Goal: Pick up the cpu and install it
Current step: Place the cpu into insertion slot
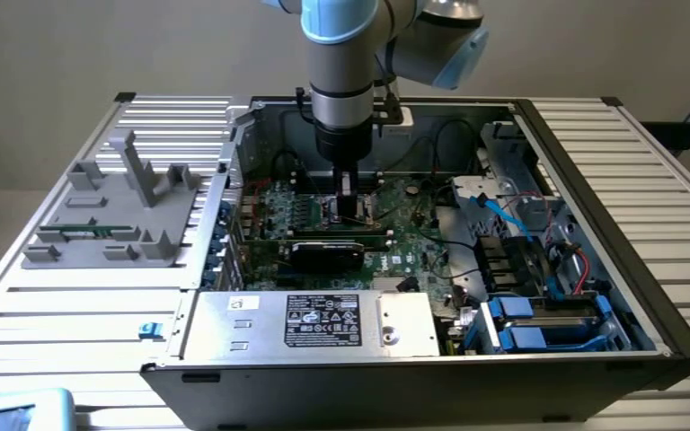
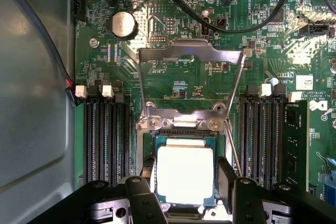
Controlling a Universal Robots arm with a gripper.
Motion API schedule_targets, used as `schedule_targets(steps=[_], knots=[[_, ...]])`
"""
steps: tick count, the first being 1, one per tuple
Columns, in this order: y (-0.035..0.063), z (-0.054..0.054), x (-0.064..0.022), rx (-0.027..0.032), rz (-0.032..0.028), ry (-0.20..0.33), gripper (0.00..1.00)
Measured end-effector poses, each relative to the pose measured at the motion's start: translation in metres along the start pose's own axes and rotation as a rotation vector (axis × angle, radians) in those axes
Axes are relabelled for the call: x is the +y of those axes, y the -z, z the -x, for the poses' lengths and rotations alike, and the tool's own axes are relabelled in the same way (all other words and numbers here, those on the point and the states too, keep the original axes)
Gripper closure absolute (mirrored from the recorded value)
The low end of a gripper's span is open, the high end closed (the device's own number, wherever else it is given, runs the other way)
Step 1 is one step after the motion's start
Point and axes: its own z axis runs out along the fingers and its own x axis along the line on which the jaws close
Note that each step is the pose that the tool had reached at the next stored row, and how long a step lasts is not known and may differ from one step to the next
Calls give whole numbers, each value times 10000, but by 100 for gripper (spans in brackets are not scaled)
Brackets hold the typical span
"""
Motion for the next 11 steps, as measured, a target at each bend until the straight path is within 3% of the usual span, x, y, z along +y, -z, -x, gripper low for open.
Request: schedule_targets(steps=[11], knots=[[-15,-3,-1,26,4,-2,45]])
